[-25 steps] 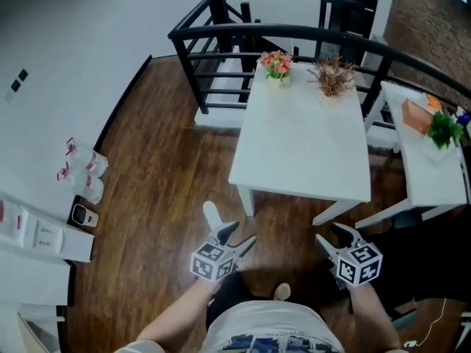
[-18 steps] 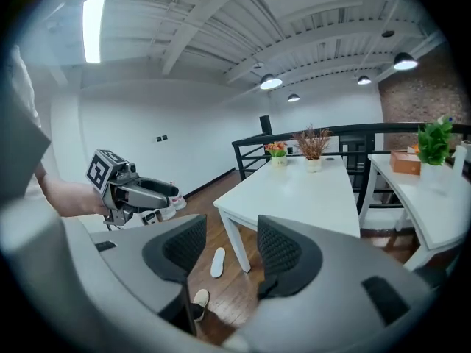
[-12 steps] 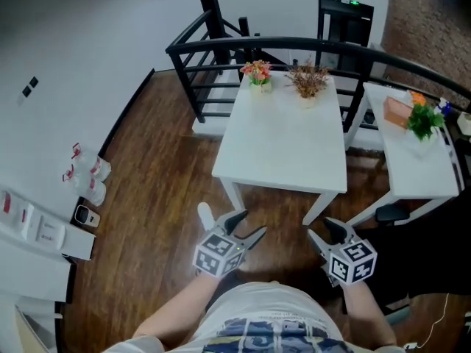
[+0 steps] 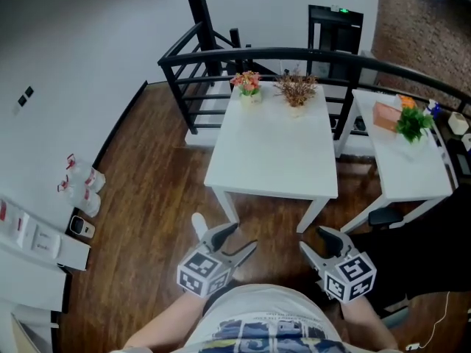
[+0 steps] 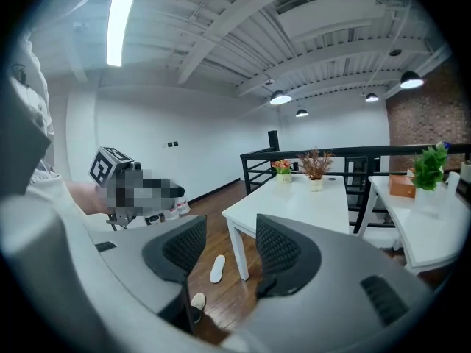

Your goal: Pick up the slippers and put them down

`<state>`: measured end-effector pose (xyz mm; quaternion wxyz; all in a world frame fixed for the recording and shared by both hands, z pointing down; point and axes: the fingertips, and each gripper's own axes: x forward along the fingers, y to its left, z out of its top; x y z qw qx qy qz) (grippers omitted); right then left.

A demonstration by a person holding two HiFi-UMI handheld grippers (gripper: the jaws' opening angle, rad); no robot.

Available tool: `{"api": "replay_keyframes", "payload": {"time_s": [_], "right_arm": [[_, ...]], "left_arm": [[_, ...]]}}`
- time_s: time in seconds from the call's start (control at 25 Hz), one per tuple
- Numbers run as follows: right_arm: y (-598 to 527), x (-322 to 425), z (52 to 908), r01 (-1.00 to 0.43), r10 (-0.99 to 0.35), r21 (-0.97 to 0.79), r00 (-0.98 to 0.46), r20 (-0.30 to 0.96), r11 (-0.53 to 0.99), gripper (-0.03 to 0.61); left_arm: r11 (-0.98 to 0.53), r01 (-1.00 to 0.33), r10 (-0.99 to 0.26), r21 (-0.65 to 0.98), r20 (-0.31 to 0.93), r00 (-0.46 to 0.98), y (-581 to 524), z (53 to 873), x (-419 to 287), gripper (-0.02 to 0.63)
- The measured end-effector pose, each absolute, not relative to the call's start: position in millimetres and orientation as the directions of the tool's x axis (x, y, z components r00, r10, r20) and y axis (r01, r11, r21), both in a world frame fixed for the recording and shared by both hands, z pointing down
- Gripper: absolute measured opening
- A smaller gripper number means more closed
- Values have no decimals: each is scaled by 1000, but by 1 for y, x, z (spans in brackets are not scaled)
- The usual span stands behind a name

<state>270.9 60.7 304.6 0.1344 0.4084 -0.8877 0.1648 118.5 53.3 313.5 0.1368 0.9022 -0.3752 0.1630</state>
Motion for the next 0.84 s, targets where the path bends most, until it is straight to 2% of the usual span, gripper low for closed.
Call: {"api": "replay_keyframes", "payload": {"time_s": [0.84], "right_arm": [[79, 260, 292, -757, -669, -177, -643, 373, 629, 229]], "left_arm": [[-672, -731, -636, 120, 412, 653, 64, 319, 107, 276]]}}
